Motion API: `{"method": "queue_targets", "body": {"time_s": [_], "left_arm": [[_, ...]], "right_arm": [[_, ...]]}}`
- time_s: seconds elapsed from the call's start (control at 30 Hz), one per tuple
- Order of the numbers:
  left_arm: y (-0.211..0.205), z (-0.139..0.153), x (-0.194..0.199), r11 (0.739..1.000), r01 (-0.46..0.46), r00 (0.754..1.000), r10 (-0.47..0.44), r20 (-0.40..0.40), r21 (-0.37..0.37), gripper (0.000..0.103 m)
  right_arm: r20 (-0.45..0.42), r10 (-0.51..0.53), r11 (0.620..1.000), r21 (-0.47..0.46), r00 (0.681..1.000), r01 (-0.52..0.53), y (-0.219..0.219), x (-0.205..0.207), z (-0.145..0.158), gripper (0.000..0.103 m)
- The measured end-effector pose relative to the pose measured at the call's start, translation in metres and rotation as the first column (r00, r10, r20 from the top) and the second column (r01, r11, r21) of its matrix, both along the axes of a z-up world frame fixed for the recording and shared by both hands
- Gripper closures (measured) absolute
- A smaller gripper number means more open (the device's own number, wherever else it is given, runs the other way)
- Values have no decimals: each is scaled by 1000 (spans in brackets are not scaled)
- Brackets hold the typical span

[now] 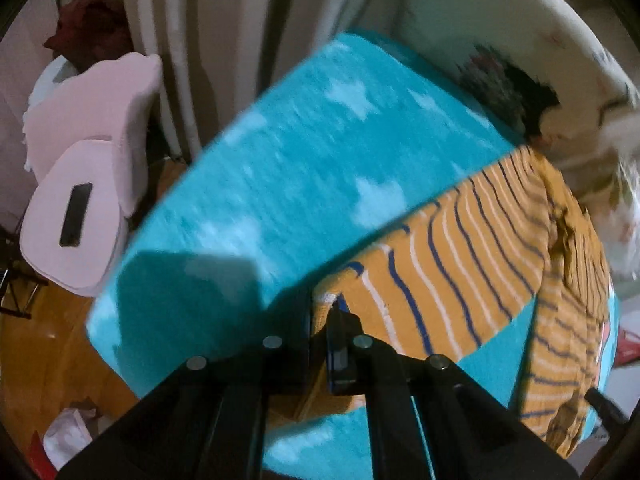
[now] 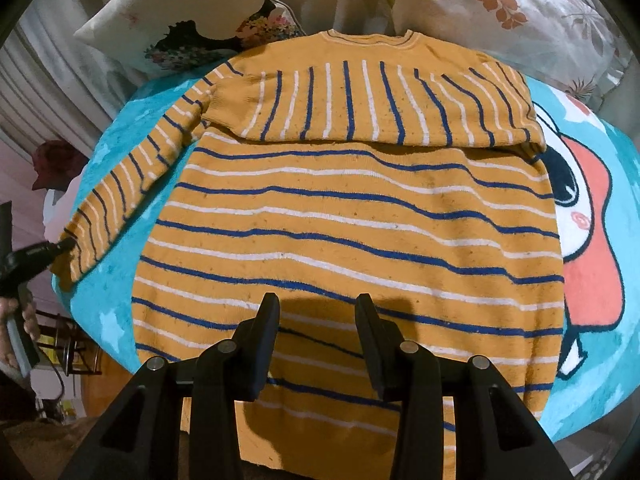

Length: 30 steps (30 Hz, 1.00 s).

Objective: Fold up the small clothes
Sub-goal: 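Grasp the other sleeve cuff with the left gripper and lift it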

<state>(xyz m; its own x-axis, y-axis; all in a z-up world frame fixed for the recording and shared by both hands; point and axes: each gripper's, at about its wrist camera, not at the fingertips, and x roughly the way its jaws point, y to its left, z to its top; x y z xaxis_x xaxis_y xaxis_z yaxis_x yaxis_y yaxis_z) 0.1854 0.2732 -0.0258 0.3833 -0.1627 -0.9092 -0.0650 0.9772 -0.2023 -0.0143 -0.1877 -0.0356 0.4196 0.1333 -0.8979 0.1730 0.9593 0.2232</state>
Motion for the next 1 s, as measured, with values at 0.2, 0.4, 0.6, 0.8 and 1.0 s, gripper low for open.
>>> {"method": "queue_targets", "body": {"time_s": [0.2,0.4,0.6,0.8,1.0], "left_arm": [[18,25,45,997,-58,996,54,71,58,98],[31,46,84,994,-99,990,94,105,50,98],[2,65,84,999,-7,992,11,125,-34,98],[-58,80,67,991,95,983,-78,163,-95,99],[-144,83,47,965,177,978,-150,145,-193,99]], "right_arm": [[-14,35,999,-14,999,-35,12,19,-6,61],[-12,57,998,17,998,-57,29,38,-6,61],[-21,49,999,13,999,-49,30,33,-7,61],[-8,-18,999,43,1000,18,0,23,-3,61],[29,-44,993,112,999,40,-38,18,-5,61]]}}
